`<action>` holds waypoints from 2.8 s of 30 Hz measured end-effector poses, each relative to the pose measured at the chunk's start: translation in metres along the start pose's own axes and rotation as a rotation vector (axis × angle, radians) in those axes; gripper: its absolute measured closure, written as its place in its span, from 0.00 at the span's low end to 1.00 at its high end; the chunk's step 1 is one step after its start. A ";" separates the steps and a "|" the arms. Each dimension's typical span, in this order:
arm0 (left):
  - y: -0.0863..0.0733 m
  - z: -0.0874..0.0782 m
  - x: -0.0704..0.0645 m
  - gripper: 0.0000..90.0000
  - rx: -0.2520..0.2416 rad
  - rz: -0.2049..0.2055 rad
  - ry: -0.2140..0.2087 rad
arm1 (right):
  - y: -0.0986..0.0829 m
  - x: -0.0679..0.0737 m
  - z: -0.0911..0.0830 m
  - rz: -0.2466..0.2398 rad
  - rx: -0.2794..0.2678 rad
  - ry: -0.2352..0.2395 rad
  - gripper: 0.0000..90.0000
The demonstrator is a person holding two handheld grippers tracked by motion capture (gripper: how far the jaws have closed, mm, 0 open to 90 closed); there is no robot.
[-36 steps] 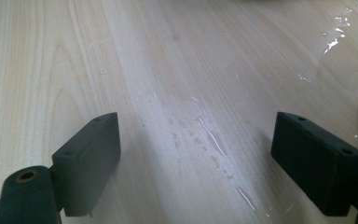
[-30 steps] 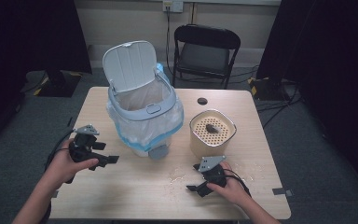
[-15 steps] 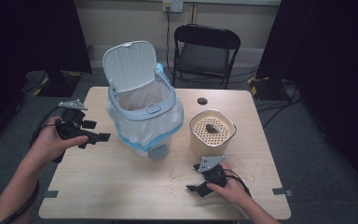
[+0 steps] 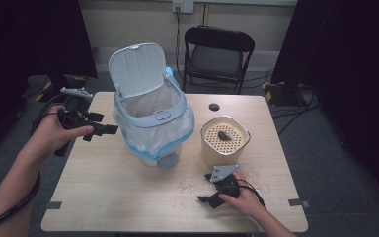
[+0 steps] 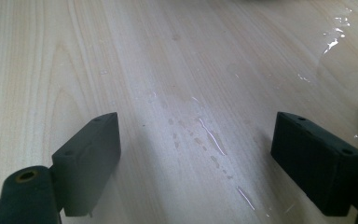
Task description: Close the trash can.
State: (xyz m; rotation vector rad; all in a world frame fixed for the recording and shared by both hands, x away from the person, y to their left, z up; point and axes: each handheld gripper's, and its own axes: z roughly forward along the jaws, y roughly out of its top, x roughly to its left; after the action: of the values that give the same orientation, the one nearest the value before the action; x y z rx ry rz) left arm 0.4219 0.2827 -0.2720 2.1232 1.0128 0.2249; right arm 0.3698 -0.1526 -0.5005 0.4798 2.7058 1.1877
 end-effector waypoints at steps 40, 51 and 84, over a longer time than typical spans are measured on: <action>0.093 0.012 0.020 0.21 -0.063 0.027 0.017 | 0.000 0.000 0.000 0.000 0.003 0.005 0.17; 0.084 0.011 0.029 0.21 -0.021 -0.006 0.015 | 0.000 0.000 0.000 0.001 0.001 0.002 0.17; 0.112 0.004 -0.030 0.27 -0.034 0.205 -0.129 | 0.000 0.000 0.000 -0.001 0.003 0.004 0.17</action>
State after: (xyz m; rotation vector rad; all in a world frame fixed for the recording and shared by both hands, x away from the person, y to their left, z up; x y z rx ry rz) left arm 0.4699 0.2142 -0.1914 2.1809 0.7127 0.1999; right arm 0.3698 -0.1528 -0.5004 0.4768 2.7115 1.1864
